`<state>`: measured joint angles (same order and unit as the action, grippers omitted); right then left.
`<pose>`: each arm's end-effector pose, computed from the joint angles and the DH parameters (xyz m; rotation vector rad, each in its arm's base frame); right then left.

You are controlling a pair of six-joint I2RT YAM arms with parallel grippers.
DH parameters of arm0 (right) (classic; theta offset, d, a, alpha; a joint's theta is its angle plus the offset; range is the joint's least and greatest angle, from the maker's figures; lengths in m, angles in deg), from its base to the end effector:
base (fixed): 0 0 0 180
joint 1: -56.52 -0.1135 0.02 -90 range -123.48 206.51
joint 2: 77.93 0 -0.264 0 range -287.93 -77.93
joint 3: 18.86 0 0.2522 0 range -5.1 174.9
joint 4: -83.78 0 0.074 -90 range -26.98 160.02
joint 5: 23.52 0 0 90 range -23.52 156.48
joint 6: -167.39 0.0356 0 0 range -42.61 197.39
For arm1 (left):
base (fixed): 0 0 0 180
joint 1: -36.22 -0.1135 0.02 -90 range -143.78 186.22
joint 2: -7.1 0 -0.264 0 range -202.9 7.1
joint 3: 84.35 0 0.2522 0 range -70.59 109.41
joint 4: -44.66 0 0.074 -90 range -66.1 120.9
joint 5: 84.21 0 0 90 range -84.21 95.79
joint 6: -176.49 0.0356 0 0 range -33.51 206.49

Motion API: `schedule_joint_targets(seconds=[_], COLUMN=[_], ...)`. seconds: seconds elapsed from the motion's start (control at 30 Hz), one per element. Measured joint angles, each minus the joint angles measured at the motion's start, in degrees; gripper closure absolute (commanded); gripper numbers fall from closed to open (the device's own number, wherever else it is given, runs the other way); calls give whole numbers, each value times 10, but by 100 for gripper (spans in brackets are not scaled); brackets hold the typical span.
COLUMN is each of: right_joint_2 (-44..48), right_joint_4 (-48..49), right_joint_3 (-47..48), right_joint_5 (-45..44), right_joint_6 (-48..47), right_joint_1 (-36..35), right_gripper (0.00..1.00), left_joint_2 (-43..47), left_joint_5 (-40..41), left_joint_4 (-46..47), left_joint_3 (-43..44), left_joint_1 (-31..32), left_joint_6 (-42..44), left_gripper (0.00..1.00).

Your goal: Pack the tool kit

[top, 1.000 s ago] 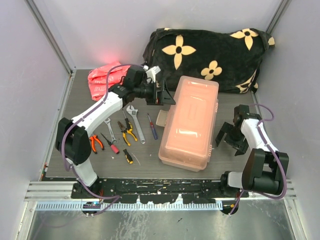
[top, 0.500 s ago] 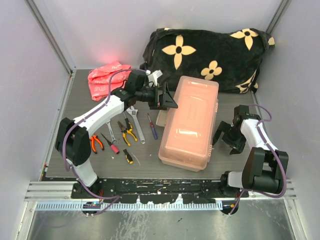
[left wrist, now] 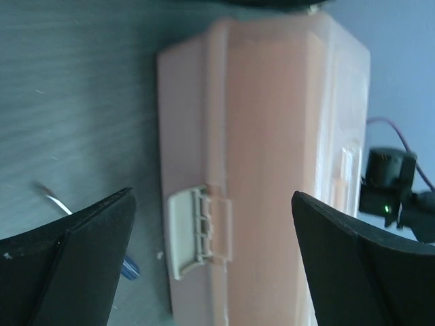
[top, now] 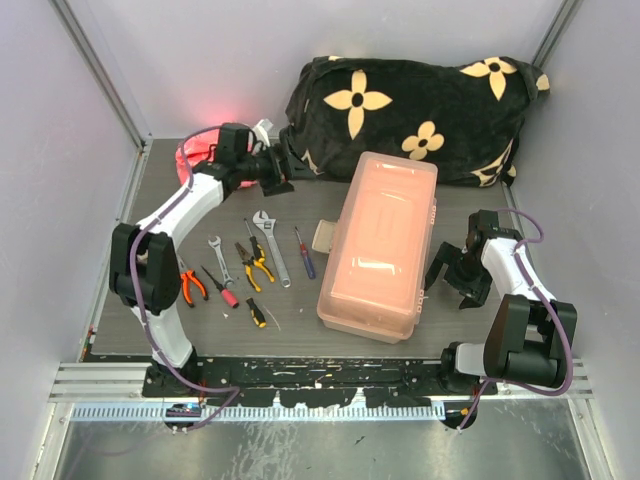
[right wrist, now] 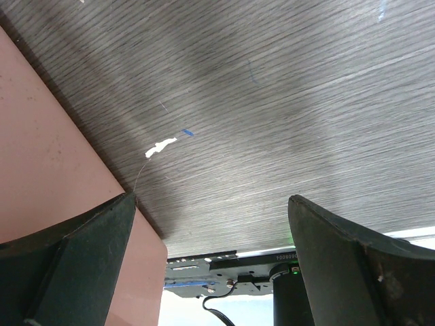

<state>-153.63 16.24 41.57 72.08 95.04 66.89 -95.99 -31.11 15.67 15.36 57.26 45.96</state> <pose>0.2090 -0.0347 0.1943 0.7218 2.9309 0.1594 0.3825 -0.1701 0.3009 0.0263 2.2996 -1.2852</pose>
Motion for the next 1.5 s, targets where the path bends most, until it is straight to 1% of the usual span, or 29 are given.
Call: schedule_joint_targets(seconds=[0.1,0.17,0.43,0.53,0.9,1.03,1.23,1.33,1.43,1.5], right_joint_2=[0,0,0,0,-1,-1,-1,-1,-1,0], right_joint_4=[0,0,0,-1,-2,-3,-12,-14,-10,-11], right_joint_3=[0,0,0,0,0,0,0,0,0,0], right_joint_5=[0,0,1,-1,0,-1,-4,-2,4,1], right_joint_6=[0,0,-4,-8,-11,-13,-21,-19,-17,-17], right_joint_1=[0,0,0,0,3,4,6,7,6,7], right_gripper=[0,0,0,0,0,0,0,0,0,0], left_joint_2=[-25,-40,-104,-112,-110,-96,-50,-30,-21,-18], left_joint_5=[17,24,34,42,41,41,38,18,-2,2], left_joint_4=[-1,-4,-36,-48,-54,-54,-48,-43,-42,-42], left_joint_3=[20,29,60,70,77,76,75,75,74,72], left_joint_1=[-30,-27,49,69,83,94,120,138,161,169], left_joint_6=[-1,5,42,55,66,66,64,62,57,59], left_gripper=[2,2,2,2,2,2,2,2,2,2])
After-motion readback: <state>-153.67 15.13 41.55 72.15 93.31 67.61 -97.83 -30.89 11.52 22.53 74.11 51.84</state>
